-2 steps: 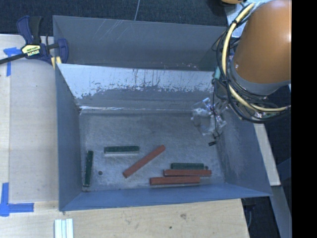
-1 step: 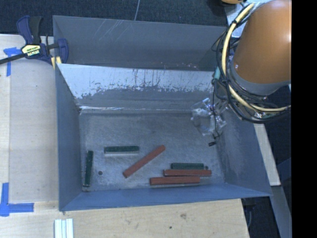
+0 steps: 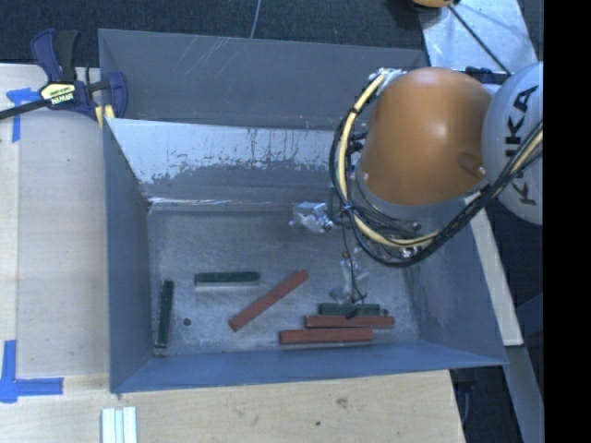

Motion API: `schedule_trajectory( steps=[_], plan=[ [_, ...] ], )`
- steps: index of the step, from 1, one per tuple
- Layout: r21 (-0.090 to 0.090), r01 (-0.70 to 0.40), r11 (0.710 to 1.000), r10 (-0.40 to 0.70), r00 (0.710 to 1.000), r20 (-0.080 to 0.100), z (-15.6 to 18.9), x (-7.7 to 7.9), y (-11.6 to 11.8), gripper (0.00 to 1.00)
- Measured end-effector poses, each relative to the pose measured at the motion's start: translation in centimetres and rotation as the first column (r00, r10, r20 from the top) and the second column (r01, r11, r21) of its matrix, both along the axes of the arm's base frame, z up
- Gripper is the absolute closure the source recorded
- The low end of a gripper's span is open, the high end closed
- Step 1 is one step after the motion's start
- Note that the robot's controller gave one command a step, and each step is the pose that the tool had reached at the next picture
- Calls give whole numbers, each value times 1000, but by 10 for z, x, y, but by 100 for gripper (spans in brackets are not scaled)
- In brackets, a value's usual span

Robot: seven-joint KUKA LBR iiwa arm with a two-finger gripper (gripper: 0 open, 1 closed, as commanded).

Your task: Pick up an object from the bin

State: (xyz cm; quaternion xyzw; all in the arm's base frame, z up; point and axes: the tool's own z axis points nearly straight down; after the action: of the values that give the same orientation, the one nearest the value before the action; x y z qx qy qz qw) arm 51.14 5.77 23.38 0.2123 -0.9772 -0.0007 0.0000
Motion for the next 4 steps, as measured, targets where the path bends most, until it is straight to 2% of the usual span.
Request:
schedule_trajectory(
  steps=[1,2,3,4],
  plan=[
    [0,1,1000,-1,1000,4,2,1,-1,0],
    [-1,-74,997,74,997,10,-30,-1,4,0],
    [-1,-101,995,101,995,8,-96,-5,12,0],
    [-1,-199,980,199,980,4,-158,46,12,100]
  ],
)
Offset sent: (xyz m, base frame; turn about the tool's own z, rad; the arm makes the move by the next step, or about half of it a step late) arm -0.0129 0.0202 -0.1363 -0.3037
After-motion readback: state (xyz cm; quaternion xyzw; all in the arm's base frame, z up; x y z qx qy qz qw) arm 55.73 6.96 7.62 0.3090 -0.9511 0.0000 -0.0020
